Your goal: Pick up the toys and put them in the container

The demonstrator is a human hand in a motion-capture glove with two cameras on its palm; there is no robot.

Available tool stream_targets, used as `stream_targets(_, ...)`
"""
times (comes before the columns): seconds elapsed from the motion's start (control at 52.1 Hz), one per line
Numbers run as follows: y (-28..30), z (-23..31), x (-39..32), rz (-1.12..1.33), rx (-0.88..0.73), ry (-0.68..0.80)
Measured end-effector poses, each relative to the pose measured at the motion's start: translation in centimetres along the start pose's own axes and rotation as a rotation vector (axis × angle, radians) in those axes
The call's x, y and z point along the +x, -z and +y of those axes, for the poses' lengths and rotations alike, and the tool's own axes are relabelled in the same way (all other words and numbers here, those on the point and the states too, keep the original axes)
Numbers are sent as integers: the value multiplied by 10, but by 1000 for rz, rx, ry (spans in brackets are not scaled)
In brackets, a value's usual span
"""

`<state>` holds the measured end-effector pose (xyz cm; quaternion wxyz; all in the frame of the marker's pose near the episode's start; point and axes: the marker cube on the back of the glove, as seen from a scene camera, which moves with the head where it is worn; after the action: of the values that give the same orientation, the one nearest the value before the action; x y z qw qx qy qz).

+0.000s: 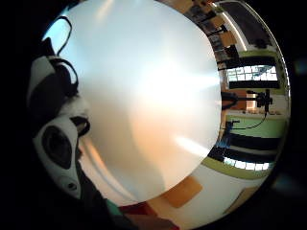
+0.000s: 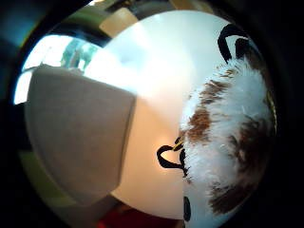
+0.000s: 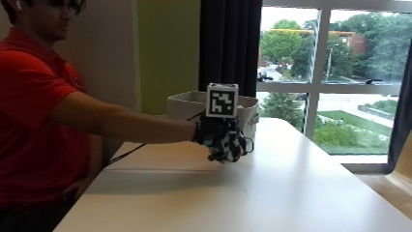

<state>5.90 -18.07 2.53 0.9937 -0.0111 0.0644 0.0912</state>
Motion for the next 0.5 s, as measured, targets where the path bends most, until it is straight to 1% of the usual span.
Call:
stream_targets(0.077,16,5,-2,26,31,55)
stream_targets(0.268,66,14,-14,-17,125,66)
stream_targets(0.345,82,20,-18,-9,151,140)
stream_targets(0.422,101,26,-36,-79,171,161)
stream_targets(0.499,114,30,-46,-54,201,206)
